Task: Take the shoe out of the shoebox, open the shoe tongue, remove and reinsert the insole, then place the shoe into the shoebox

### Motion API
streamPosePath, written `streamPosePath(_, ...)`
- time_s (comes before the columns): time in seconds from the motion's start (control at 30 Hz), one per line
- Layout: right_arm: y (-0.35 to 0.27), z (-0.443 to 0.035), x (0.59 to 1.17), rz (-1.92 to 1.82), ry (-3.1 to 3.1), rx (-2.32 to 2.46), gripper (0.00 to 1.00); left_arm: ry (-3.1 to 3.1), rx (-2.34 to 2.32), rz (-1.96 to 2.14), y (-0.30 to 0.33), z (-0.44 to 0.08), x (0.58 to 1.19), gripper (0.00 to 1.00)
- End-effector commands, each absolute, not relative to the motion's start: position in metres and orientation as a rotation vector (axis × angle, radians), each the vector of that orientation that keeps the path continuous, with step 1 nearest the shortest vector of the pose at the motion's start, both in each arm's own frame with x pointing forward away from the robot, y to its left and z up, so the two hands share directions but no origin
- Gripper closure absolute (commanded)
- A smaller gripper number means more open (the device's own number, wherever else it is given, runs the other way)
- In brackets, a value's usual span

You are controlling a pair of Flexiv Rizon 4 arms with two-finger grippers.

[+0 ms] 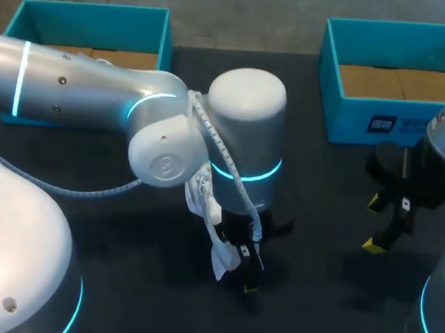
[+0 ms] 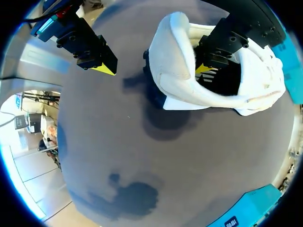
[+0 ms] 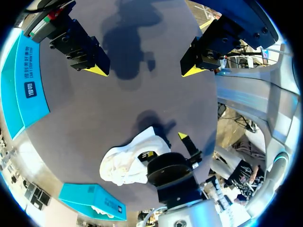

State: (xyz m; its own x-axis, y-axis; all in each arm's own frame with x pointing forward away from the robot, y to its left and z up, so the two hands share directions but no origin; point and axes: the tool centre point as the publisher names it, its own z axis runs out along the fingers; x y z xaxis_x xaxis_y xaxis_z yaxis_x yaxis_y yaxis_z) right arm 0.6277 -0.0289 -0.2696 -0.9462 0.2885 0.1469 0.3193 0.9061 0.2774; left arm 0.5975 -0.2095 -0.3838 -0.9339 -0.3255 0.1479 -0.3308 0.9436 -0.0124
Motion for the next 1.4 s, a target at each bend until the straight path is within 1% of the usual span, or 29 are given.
streamPosePath(0.03, -0.029, -0.270, 0.626, -0.457, -2.970, -0.476, 0.00, -2.980, 0.516, 0.051, -0.213, -0.386, 0.592, 0.00)
streamPosePath(0.2, -0.029, -0.270, 0.626, -0.457, -2.970, -0.476, 0.00, -2.993, 0.531, 0.045, -0.216, -0.388, 0.595, 0.01)
streamPosePath(0.23, -0.029, -0.270, 0.626, -0.457, -2.970, -0.476, 0.00, -2.993, 0.536, 0.044, -0.216, -0.389, 0.596, 0.06)
streamPosePath(0.3, -0.029, -0.270, 0.626, -0.457, -2.970, -0.476, 0.00, -2.993, 0.543, 0.042, -0.216, -0.389, 0.598, 0.08)
streamPosePath(0.33, -0.029, -0.270, 0.626, -0.457, -2.970, -0.476, 0.00, -2.992, 0.547, 0.039, -0.216, -0.390, 0.599, 0.12)
streamPosePath(0.43, -0.029, -0.270, 0.626, -0.457, -2.970, -0.476, 0.00, -2.990, 0.557, 0.030, -0.217, -0.393, 0.602, 0.27)
streamPosePath(0.5, -0.029, -0.270, 0.626, -0.457, -2.970, -0.476, 0.00, -2.987, 0.561, 0.025, -0.217, -0.394, 0.603, 0.35)
streamPosePath(0.6, -0.029, -0.270, 0.626, -0.457, -2.970, -0.476, 0.00, -2.986, 0.564, 0.016, -0.216, -0.395, 0.603, 0.36)
streamPosePath(0.67, -0.029, -0.270, 0.626, -0.457, -2.970, -0.476, 0.00, -2.985, 0.567, 0.011, -0.216, -0.396, 0.604, 0.40)
streamPosePath(0.7, -0.029, -0.270, 0.626, -0.457, -2.970, -0.476, 0.00, -2.984, 0.568, 0.010, -0.216, -0.397, 0.604, 0.44)
streamPosePath(0.73, -0.029, -0.270, 0.626, -0.457, -2.970, -0.476, 0.00, -2.984, 0.569, 0.009, -0.215, -0.397, 0.604, 0.49)
streamPosePath(0.77, -0.029, -0.270, 0.626, -0.457, -2.970, -0.476, 0.00, -2.983, 0.570, 0.008, -0.215, -0.397, 0.604, 0.51)
streamPosePath(0.8, -0.029, -0.270, 0.626, -0.457, -2.970, -0.476, 0.00, -2.982, 0.572, 0.008, -0.215, -0.397, 0.604, 0.55)
streamPosePath(0.83, -0.029, -0.270, 0.626, -0.457, -2.970, -0.476, 0.00, -2.982, 0.573, 0.007, -0.214, -0.397, 0.604, 0.63)
streamPosePath(0.87, -0.029, -0.270, 0.626, -0.457, -2.970, -0.476, 0.00, -2.981, 0.575, 0.008, -0.214, -0.397, 0.605, 0.81)
streamPosePath(0.9, -0.029, -0.270, 0.626, -0.457, -2.970, -0.476, 0.00, -2.981, 0.577, 0.008, -0.214, -0.397, 0.605, 0.96)
streamPosePath(0.93, -0.029, -0.270, 0.626, -0.457, -2.970, -0.476, 0.00, -2.981, 0.579, 0.009, -0.213, -0.397, 0.605, 1.00)
streamPosePath(1.4, -0.029, -0.270, 0.626, -0.457, -2.970, -0.476, 0.00, -2.993, 0.575, 0.027, -0.209, -0.388, 0.608, 1.00)
